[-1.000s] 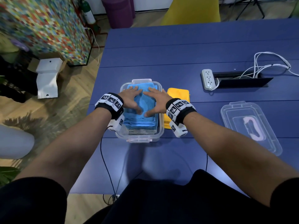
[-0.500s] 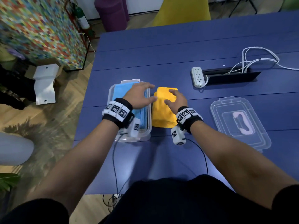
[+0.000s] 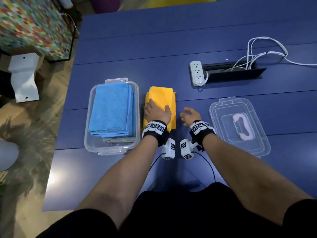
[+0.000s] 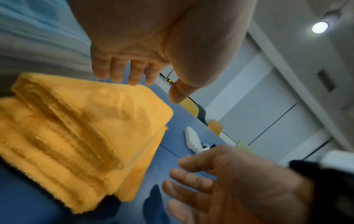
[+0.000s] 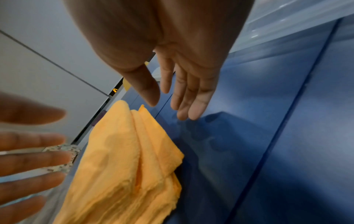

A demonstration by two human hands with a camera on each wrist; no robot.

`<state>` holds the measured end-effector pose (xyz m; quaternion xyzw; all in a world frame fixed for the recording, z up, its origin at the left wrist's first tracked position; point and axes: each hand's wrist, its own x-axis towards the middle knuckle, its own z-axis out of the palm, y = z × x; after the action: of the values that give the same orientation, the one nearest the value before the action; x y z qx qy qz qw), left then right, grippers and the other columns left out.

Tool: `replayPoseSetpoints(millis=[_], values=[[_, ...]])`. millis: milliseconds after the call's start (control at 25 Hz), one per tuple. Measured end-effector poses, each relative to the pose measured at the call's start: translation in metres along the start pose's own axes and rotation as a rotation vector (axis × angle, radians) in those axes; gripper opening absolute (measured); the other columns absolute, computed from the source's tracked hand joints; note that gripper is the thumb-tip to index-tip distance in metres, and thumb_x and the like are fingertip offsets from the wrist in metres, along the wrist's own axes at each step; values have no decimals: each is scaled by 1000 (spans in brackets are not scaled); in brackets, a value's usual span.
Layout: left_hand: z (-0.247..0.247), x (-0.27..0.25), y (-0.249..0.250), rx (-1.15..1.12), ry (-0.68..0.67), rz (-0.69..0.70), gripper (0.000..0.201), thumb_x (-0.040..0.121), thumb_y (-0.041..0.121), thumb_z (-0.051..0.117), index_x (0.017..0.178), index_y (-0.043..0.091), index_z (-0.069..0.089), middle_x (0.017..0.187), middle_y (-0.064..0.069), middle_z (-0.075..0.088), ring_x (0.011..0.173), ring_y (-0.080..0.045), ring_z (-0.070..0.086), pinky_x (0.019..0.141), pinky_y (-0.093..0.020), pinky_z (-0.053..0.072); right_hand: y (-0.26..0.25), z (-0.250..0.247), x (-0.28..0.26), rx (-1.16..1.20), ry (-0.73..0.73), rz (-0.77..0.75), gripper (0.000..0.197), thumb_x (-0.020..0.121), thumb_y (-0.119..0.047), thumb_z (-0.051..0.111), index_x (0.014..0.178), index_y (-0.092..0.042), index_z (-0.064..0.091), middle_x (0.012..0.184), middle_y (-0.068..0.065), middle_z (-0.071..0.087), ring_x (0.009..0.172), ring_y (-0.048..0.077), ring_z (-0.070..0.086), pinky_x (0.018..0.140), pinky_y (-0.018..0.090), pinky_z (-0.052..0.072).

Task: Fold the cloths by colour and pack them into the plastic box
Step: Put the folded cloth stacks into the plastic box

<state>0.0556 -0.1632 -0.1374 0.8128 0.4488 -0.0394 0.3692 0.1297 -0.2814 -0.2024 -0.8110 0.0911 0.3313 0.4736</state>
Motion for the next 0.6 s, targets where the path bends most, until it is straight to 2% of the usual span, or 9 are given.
replayPoseSetpoints(millis=[80, 160, 280, 320, 400, 480, 520, 600], values=[[3, 14, -4, -59, 20, -128, 78, 96, 48, 45, 154, 9, 11, 161, -11, 17, 147, -32, 16, 119, -47, 15, -4, 5, 6, -39, -49, -38, 39, 95, -34, 49, 132, -23, 56, 124, 8, 62, 111, 28, 62, 98, 47, 49], [7, 24, -9, -80, 16, -225, 77, 96, 48, 43, 154, 9, 11, 160, -12, 18, 146, -33, 18, 118, -48, 17, -12, 12, 8, -102, -108, -52, 47, 98, -44, 41, 139, -22, 49, 139, 6, 53, 125, 27, 53, 105, 48, 43], [11, 30, -13, -53, -56, -300, 78, 96, 50, 41, 155, 10, 7, 161, -11, 16, 146, -34, 16, 116, -50, 19, -27, 21, -1, -246, -197, -94, 61, 97, -52, 40, 145, -14, 39, 144, 9, 47, 130, 30, 46, 107, 42, 39], [13, 33, -15, -26, -104, -300, 78, 96, 51, 39, 155, 11, 7, 161, -11, 16, 146, -35, 15, 117, -51, 19, -30, 22, -2, -326, -209, -112, 59, 98, -49, 40, 144, -12, 40, 143, 10, 48, 128, 31, 46, 104, 37, 39], [13, 38, -20, -28, -204, -279, 83, 90, 59, 44, 154, 16, 14, 158, -12, 23, 144, -38, 21, 115, -52, 23, -28, 22, 2, -436, -187, -130, 46, 101, -37, 39, 137, -9, 48, 135, 14, 54, 120, 34, 51, 89, 32, 40], [9, 38, -23, -108, -255, -306, 104, 70, 71, 58, 152, 19, 21, 153, -12, 34, 139, -38, 32, 110, -53, 33, -24, 14, 4, -442, -152, -112, 36, 102, -25, 39, 127, -5, 54, 127, 16, 58, 112, 35, 55, 81, 30, 40], [8, 36, -26, -132, -260, -349, 113, 62, 73, 63, 151, 17, 22, 152, -11, 35, 138, -37, 35, 109, -53, 36, -21, 10, 3, -433, -148, -98, 34, 101, -21, 39, 124, -3, 56, 124, 17, 59, 110, 35, 55, 81, 29, 40], [9, 28, -27, -140, -277, -390, 118, 60, 71, 70, 151, 14, 22, 154, -11, 31, 138, -35, 35, 108, -51, 38, -13, 1, -2, -398, -152, -60, 33, 98, -17, 40, 122, -1, 56, 122, 18, 60, 110, 35, 56, 86, 32, 45]])
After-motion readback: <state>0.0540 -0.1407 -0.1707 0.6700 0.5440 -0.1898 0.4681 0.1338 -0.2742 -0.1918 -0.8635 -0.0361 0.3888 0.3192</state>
